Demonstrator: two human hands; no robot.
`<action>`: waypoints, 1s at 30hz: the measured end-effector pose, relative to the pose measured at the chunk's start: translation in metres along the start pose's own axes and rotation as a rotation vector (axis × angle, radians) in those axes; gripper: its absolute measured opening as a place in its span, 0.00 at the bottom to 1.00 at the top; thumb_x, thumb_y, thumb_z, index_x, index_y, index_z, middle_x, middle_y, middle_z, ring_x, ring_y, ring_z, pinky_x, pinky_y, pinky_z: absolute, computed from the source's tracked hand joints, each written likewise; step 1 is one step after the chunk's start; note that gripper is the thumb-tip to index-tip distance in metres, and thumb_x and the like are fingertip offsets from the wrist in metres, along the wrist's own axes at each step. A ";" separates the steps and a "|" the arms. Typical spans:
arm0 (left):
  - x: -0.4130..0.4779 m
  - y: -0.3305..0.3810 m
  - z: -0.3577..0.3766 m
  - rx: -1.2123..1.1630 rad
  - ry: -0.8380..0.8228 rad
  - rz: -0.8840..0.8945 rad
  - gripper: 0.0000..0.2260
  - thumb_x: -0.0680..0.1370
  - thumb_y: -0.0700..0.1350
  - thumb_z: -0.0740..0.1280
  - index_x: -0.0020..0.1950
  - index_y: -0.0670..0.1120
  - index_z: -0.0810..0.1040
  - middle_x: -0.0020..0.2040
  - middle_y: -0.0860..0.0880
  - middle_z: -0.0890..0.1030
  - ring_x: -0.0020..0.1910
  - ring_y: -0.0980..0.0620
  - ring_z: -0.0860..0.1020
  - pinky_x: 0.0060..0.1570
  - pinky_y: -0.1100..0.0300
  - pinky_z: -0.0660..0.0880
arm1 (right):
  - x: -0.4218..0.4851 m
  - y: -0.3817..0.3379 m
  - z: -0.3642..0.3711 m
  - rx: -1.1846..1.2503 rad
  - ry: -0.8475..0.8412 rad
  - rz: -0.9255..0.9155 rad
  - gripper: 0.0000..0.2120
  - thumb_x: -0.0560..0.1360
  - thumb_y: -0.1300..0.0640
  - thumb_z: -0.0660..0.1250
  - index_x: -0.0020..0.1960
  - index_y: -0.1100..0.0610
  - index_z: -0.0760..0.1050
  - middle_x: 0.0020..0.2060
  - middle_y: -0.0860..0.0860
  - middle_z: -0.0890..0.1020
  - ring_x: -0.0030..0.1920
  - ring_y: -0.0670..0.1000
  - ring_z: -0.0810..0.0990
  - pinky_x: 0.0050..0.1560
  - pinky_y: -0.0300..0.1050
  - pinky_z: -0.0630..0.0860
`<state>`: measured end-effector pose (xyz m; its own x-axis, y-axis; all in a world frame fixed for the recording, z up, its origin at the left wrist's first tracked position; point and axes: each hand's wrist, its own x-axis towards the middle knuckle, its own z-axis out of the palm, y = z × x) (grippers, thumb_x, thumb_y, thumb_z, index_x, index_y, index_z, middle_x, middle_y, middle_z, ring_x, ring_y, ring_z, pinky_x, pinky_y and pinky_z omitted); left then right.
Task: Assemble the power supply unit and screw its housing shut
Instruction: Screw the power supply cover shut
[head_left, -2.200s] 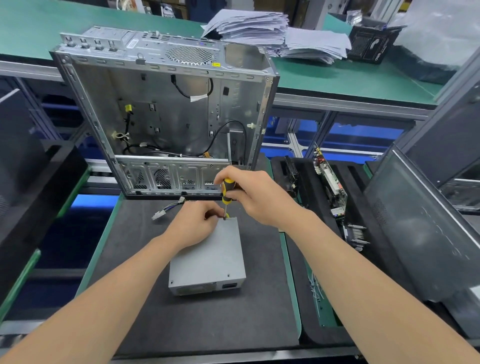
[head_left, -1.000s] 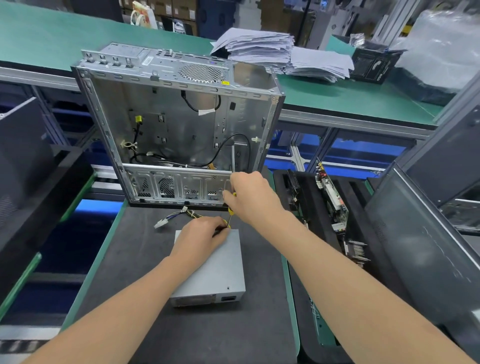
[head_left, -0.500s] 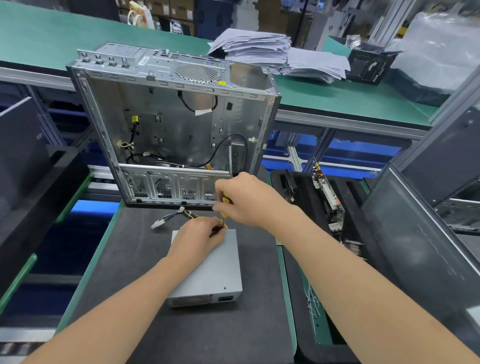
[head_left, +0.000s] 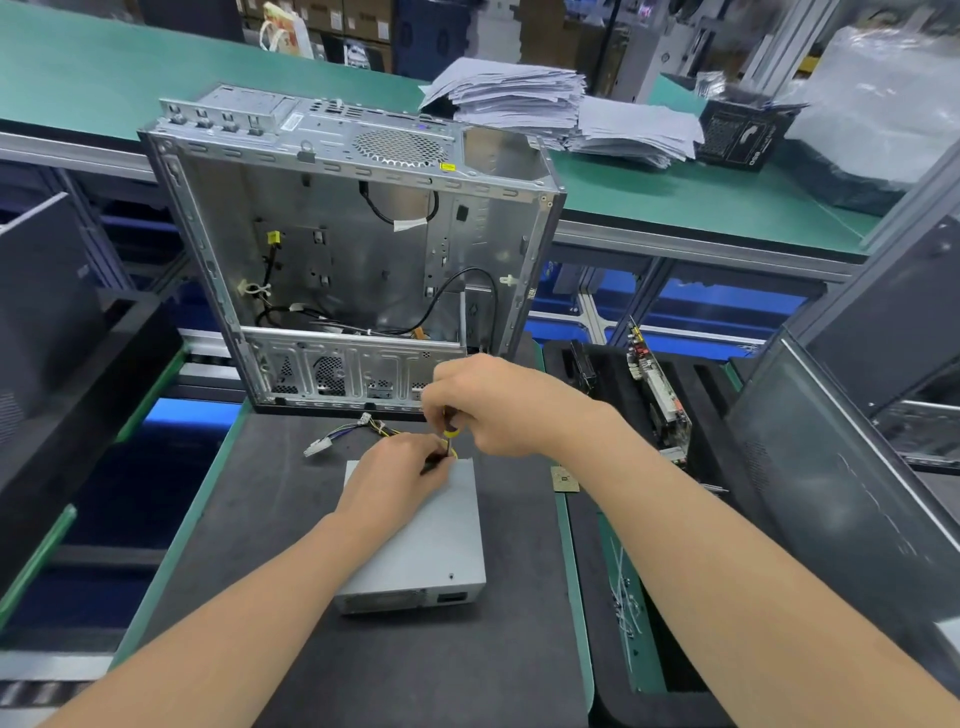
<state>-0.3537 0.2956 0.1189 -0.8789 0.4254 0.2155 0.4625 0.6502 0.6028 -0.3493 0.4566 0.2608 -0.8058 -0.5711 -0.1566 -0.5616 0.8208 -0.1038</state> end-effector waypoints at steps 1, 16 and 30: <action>0.000 0.000 0.000 -0.012 -0.004 -0.001 0.07 0.79 0.45 0.70 0.42 0.45 0.81 0.38 0.49 0.82 0.42 0.45 0.78 0.42 0.48 0.75 | 0.001 0.000 0.001 0.021 0.026 0.045 0.09 0.78 0.64 0.67 0.52 0.53 0.80 0.47 0.47 0.75 0.52 0.50 0.73 0.44 0.40 0.73; 0.001 0.000 0.000 -0.017 -0.030 -0.027 0.09 0.80 0.46 0.69 0.41 0.46 0.79 0.36 0.50 0.79 0.41 0.46 0.75 0.43 0.48 0.75 | -0.004 0.000 0.002 -0.024 0.069 -0.010 0.07 0.78 0.60 0.68 0.54 0.51 0.79 0.54 0.47 0.77 0.52 0.52 0.78 0.46 0.50 0.75; 0.001 -0.002 0.000 -0.016 -0.043 -0.022 0.07 0.80 0.46 0.69 0.43 0.46 0.81 0.39 0.50 0.82 0.43 0.46 0.78 0.46 0.47 0.76 | 0.011 -0.011 0.012 -0.003 0.251 0.423 0.22 0.82 0.37 0.63 0.42 0.55 0.76 0.40 0.51 0.76 0.42 0.58 0.78 0.38 0.48 0.69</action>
<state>-0.3560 0.2948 0.1179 -0.8830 0.4378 0.1690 0.4407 0.6498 0.6193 -0.3496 0.4416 0.2481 -0.9836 -0.1712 0.0571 -0.1755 0.9813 -0.0796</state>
